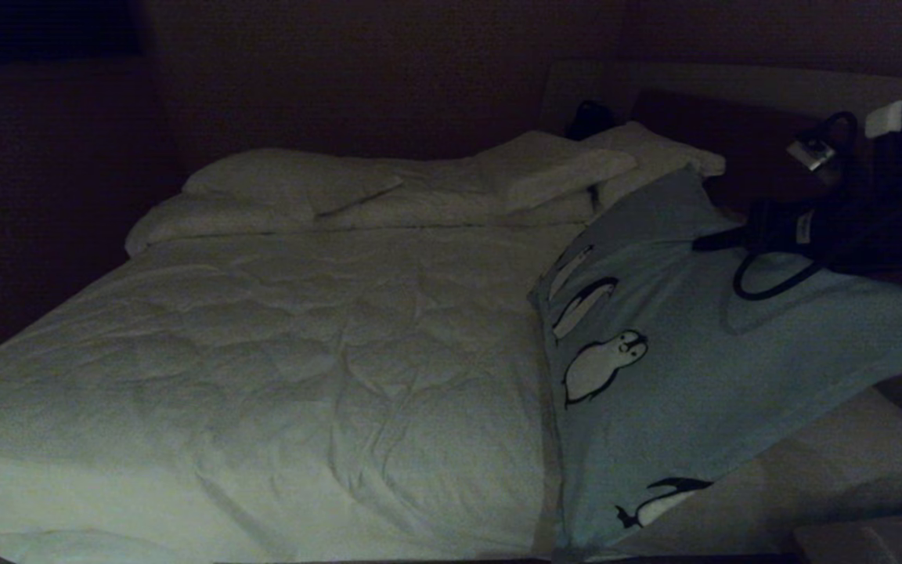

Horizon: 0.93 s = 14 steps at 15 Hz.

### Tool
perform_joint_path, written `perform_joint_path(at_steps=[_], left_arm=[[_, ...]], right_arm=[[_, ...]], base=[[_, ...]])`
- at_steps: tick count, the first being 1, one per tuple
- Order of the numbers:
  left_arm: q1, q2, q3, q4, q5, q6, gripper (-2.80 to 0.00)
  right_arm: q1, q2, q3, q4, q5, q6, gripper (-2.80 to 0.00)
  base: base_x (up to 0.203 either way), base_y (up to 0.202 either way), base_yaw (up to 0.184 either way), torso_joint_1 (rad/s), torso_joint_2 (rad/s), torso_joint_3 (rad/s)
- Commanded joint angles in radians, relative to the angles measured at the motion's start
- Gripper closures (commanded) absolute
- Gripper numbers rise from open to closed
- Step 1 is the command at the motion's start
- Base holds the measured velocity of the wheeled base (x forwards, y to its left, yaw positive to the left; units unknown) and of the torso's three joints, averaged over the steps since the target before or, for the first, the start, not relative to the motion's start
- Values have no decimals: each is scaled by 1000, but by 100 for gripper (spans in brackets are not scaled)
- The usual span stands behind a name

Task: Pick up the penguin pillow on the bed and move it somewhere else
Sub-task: Move to the head of the bed

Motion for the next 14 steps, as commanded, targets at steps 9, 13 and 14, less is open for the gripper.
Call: perform_joint_path(at_steps=[9, 13, 14], left_arm=[[0, 0, 0, 1, 1, -4, 0], [0, 0, 0, 0, 1, -1, 0], [0, 0, 0, 0, 1, -1, 0]], right_arm=[[-125, -8, 62, -2, 14, 15, 0], [-195, -12, 79, -3, 95, 19, 0], [-208, -11, 74, -3, 106, 20, 0]], base=[[0, -135, 0, 2, 3, 2], [0, 0, 0, 0, 0, 0], [0, 0, 0, 0, 0, 0]])
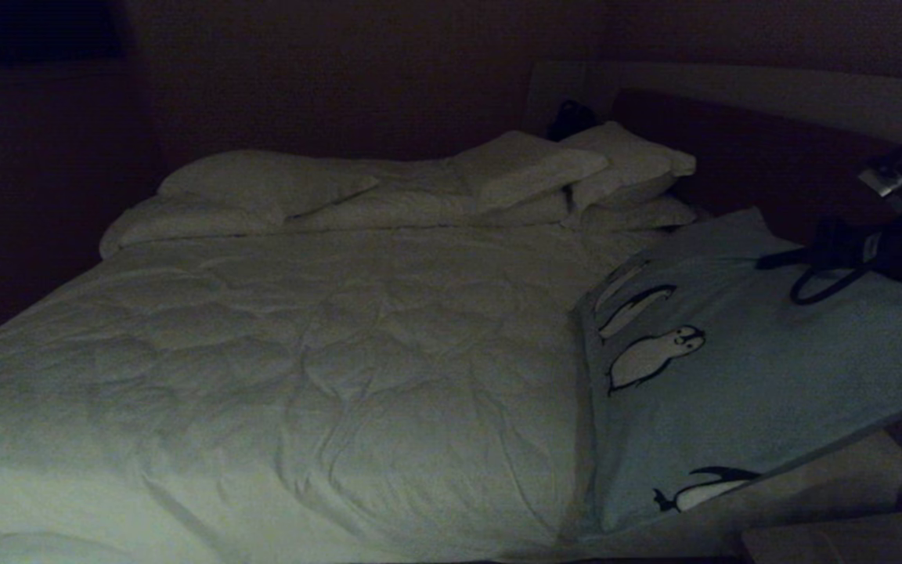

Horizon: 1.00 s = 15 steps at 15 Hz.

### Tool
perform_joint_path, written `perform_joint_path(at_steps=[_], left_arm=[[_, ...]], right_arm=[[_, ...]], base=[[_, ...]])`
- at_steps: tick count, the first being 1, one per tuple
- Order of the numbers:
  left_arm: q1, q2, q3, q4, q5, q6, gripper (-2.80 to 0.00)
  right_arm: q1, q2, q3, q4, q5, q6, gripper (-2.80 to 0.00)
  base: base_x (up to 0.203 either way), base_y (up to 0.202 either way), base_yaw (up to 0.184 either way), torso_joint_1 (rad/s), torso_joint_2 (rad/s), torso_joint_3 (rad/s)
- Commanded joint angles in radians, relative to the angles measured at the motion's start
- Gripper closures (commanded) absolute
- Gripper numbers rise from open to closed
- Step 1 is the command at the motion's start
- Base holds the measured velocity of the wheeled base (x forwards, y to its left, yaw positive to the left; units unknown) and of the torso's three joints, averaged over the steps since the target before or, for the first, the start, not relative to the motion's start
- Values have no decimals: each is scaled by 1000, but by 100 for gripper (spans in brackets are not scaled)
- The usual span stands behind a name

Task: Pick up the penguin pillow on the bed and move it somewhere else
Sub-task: Move to the head of the bed

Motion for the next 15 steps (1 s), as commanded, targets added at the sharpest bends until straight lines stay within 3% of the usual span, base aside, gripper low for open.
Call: perform_joint_path(at_steps=[1, 3, 10, 15], left_arm=[[0, 0, 0, 0, 0, 2, 0], [0, 0, 0, 0, 0, 2, 0], [0, 0, 0, 2, 0, -3, 0], [0, 0, 0, 2, 0, -5, 0]], right_arm=[[-17, 0, -3, 0, 45, 0, 0], [-23, 2, -10, -4, 48, -1, 0], [-30, 15, -26, -3, 92, -1, 0], [-83, 143, -234, 9, 155, -3, 0]], base=[[0, 0, 0, 0, 0, 0], [40, 0, -1, -3, 1, 1], [186, 0, 0, 3, 2, -1], [13, 0, 1, 3, 0, 1]])
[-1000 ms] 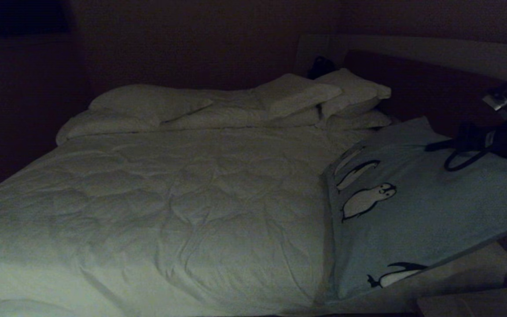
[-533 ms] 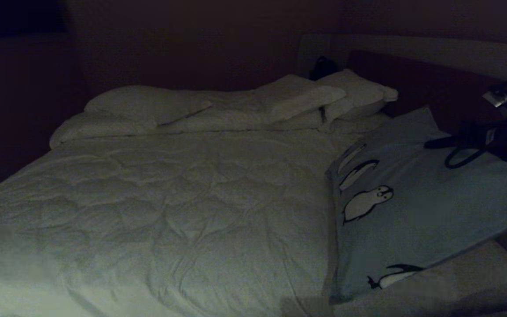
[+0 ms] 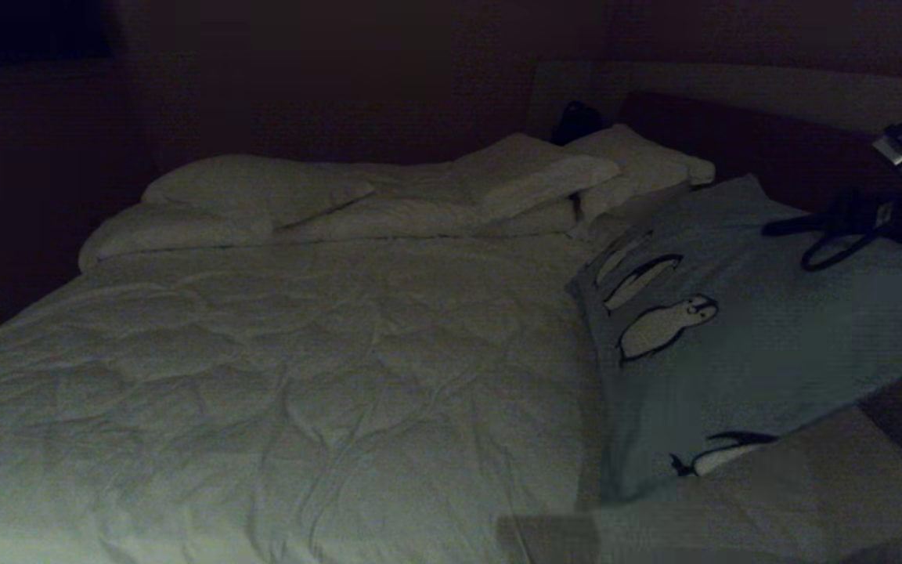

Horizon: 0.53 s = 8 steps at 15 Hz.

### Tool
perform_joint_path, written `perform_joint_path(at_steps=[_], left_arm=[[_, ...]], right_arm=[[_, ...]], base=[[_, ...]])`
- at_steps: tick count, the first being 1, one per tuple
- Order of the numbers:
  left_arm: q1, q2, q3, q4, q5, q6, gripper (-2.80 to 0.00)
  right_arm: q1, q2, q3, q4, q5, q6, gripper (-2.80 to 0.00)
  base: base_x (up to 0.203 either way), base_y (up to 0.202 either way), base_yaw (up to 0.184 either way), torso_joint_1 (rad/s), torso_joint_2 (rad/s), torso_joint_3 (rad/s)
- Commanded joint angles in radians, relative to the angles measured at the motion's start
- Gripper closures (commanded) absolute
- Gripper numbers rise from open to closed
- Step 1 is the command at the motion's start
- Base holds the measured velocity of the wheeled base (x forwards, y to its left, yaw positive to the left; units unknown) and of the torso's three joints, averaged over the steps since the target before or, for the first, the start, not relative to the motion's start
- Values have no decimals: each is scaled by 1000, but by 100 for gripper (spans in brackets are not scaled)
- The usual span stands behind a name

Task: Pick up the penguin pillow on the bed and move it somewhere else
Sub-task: Move to the head of the bed

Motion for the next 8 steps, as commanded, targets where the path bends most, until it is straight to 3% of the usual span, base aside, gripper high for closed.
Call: perform_joint_path(at_steps=[1, 4, 8], left_arm=[[0, 0, 0, 0, 0, 0, 0], [0, 0, 0, 0, 0, 0, 0], [0, 0, 0, 0, 0, 0, 0]], right_arm=[[-30, 104, -116, 18, 20, -1, 0], [-90, 262, -332, 128, 28, -53, 0], [-206, 400, -403, 216, 31, -355, 0]], base=[[0, 0, 0, 0, 0, 0], [0, 0, 0, 0, 0, 0], [0, 0, 0, 0, 0, 0]])
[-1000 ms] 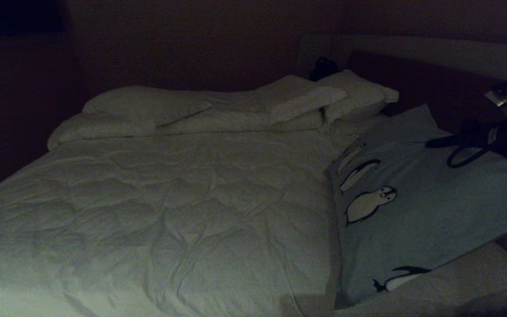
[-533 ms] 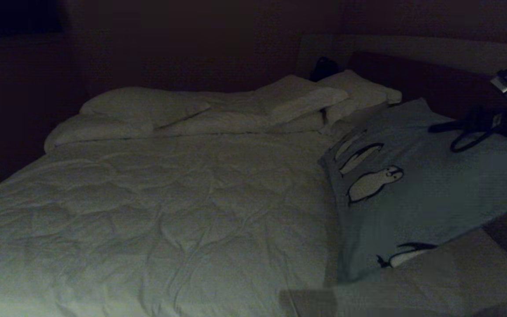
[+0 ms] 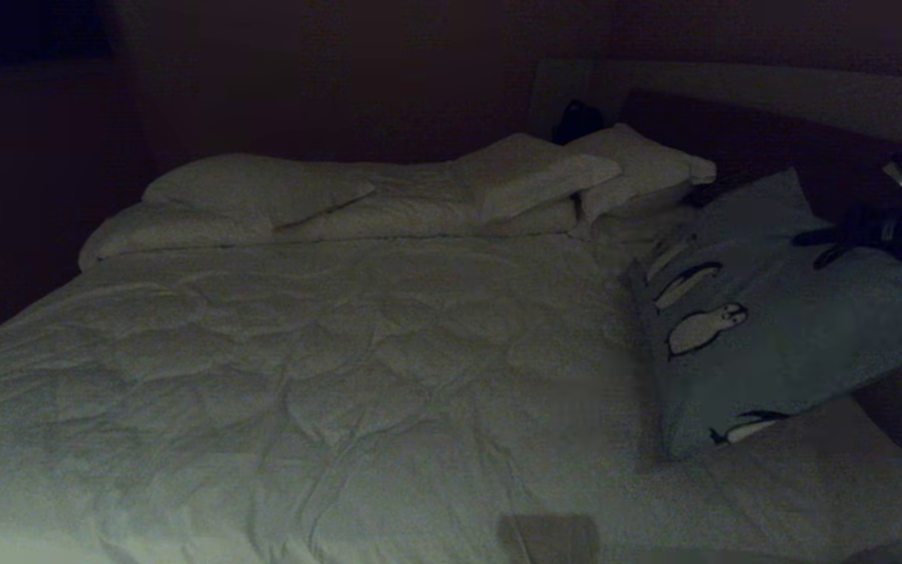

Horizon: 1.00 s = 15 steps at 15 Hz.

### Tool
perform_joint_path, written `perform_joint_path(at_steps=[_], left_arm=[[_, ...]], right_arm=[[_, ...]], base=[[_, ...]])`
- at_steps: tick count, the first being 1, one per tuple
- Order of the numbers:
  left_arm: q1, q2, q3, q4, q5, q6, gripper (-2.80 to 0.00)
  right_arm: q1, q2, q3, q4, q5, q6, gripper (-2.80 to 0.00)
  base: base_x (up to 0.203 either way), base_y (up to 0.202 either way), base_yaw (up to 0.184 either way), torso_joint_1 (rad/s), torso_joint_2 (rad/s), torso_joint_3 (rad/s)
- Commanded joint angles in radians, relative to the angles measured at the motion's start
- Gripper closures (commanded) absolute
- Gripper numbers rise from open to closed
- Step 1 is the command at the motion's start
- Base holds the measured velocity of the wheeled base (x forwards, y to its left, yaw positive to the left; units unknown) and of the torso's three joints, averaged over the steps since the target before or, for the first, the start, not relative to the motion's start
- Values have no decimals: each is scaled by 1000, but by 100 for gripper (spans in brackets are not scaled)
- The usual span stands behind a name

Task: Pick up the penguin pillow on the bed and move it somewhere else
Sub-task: Move to the head of the bed, then place the pillow at the bedside

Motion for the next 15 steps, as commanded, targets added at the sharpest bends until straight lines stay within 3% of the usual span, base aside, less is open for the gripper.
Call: perform_joint_path(at_steps=[1, 6, 9, 15], left_arm=[[0, 0, 0, 0, 0, 0, 0], [0, 0, 0, 0, 0, 0, 0], [0, 0, 0, 0, 0, 0, 0], [0, 0, 0, 0, 0, 0, 0]], right_arm=[[-48, 83, -13, 57, 6, -298, 0], [-116, 140, -13, 6, 88, -571, 0], [-117, 166, -13, -62, 96, -626, 0], [-116, 160, -13, -192, 153, -613, 0]], base=[[0, 0, 0, 0, 0, 0], [0, 0, 0, 0, 0, 0], [0, 0, 0, 0, 0, 0], [0, 0, 0, 0, 0, 0]])
